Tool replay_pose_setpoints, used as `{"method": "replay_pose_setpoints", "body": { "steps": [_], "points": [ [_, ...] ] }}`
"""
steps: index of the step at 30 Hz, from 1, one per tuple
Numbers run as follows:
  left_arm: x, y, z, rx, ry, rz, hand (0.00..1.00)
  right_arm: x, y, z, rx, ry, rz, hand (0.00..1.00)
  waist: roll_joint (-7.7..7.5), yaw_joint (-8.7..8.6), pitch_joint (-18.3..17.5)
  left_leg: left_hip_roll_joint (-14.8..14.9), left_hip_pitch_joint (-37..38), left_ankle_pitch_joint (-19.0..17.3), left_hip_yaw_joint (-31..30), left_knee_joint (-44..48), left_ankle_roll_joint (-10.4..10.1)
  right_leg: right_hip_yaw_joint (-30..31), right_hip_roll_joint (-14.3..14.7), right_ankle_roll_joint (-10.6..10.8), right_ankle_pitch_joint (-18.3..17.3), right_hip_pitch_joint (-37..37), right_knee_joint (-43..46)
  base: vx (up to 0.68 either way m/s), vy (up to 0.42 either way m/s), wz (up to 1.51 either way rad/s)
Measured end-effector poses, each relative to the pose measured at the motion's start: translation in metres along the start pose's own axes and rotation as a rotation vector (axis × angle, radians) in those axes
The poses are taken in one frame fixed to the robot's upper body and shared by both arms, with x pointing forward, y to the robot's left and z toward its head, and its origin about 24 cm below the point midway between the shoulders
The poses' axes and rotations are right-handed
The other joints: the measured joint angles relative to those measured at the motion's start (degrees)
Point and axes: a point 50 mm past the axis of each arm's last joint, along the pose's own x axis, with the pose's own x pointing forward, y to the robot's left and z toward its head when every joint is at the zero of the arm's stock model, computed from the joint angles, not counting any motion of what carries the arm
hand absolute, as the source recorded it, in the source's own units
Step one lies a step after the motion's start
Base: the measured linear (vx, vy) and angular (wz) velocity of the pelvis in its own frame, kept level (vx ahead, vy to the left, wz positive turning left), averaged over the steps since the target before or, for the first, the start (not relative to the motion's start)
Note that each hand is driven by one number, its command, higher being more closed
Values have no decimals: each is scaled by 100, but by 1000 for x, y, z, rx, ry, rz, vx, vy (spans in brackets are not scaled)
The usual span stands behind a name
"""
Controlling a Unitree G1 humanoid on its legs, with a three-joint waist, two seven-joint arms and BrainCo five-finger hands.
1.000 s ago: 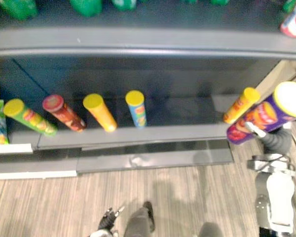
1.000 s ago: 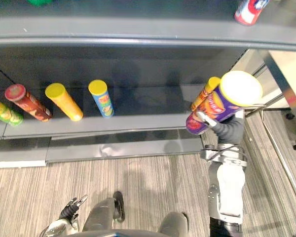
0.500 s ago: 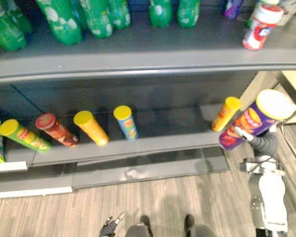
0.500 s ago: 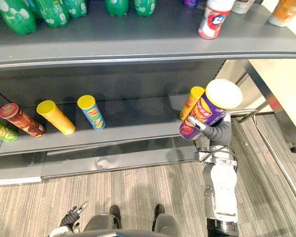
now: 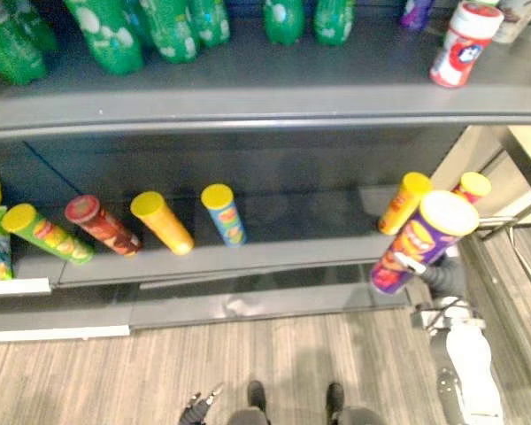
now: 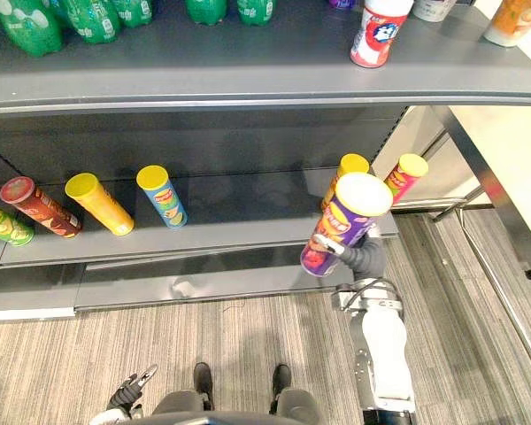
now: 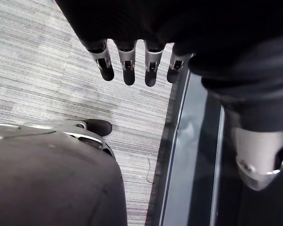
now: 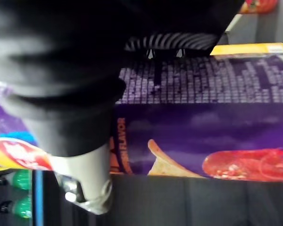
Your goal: Put the gum and the chips on the shelf.
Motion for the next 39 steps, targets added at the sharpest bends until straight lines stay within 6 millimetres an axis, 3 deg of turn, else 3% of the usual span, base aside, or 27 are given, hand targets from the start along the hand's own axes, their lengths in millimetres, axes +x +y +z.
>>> {"method": "replay_pose_setpoints", "body": {
  "steps": [6, 11, 16, 22, 26, 29, 31, 39],
  "points": [
    [2, -6, 7, 19, -16, 0, 0, 0, 20, -25, 19, 105, 74, 100, 70, 72, 31, -144, -110, 109, -136, -207, 65, -145, -110, 81, 52, -55, -150, 24, 30, 14],
    [7, -23, 25, 75, -72, -42, 0, 21, 25, -21, -9, 78, 63, 100, 236, 84, 231, -268, -460, 168, -342, -51, 130, -347, -256, 121, 95, -213, -117, -9, 49, 27],
    [8, -42, 52, 100, -182, -82, 0, 53, 33, -2, -103, -22, 48, 100, 321, 145, 608, -288, -813, 151, -502, 255, 143, -395, -312, 120, 94, -449, 93, -85, 29, 16],
    [6, -64, 74, 124, -277, -113, 0, 89, 34, 18, -196, -116, -107, 100, 607, 286, 1021, -273, -1340, 156, -650, 615, 181, -426, -339, 97, 74, -949, 514, -114, 19, 7],
    [4, -71, 86, 102, -327, -113, 0, 114, 31, 47, -200, -225, -236, 100, 761, 406, 1272, -282, -1593, 293, -735, 632, 227, -454, -356, 66, 52, -1295, 794, -87, 1, 7],
    [3, -73, 93, 98, -355, -108, 0, 129, 27, 69, -186, -301, -335, 100, 776, 434, 1426, -279, -1680, 382, -788, 610, 226, -511, -390, 17, 10, -1430, 968, -52, -6, 12],
    [3, -74, 94, 96, -363, -103, 0, 134, 27, 82, -183, -346, -371, 100, 773, 471, 1454, -289, -1779, 412, -807, 600, 182, -543, -434, -4, -79, -1612, 1185, -29, -22, 12],
    [-1, -77, 109, 71, -424, -82, 0, 140, 21, 100, -158, -412, -487, 100, 799, 598, 1495, -360, -2009, 595, -1077, 494, 98, -835, -619, -98, -479, -2034, 1910, 8, -44, 22]
  ]
}}
